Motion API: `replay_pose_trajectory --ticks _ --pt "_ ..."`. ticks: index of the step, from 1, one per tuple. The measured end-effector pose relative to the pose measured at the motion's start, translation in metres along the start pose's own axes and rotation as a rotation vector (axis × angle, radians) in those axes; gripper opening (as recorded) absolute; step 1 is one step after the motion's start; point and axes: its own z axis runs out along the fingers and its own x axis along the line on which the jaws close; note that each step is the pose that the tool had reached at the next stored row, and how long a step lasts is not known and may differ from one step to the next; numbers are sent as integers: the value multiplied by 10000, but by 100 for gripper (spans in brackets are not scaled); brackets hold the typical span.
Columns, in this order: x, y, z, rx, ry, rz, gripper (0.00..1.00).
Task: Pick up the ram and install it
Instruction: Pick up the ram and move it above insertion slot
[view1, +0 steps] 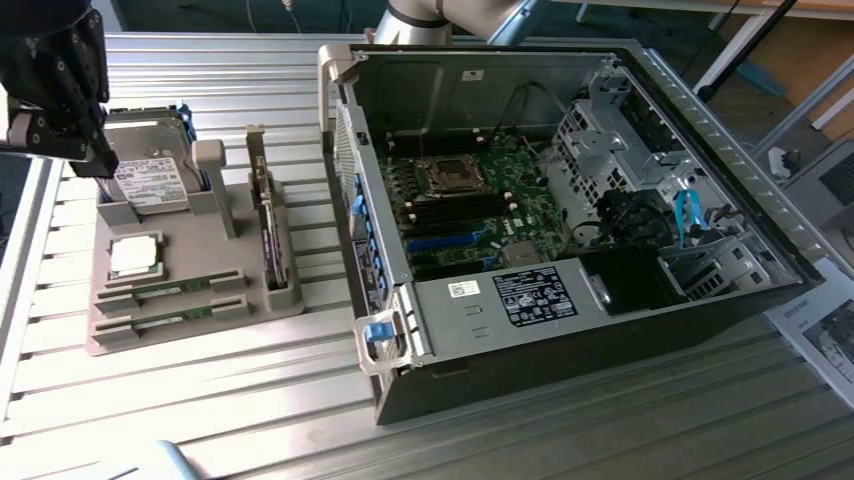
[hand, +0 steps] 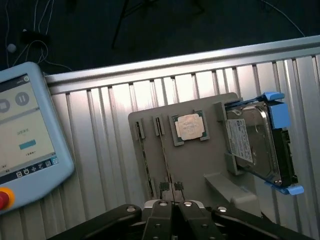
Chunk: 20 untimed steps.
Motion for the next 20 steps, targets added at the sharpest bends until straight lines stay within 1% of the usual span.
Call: replay_pose_trajectory --ticks 7,15,17,20 --pt "0 0 1 -1 3 -56 10" --pt "0 -1 1 -12 42 -605 10" --pt "0 0 0 -18 67 -908 10" --pt "0 0 0 -19 70 -932 10"
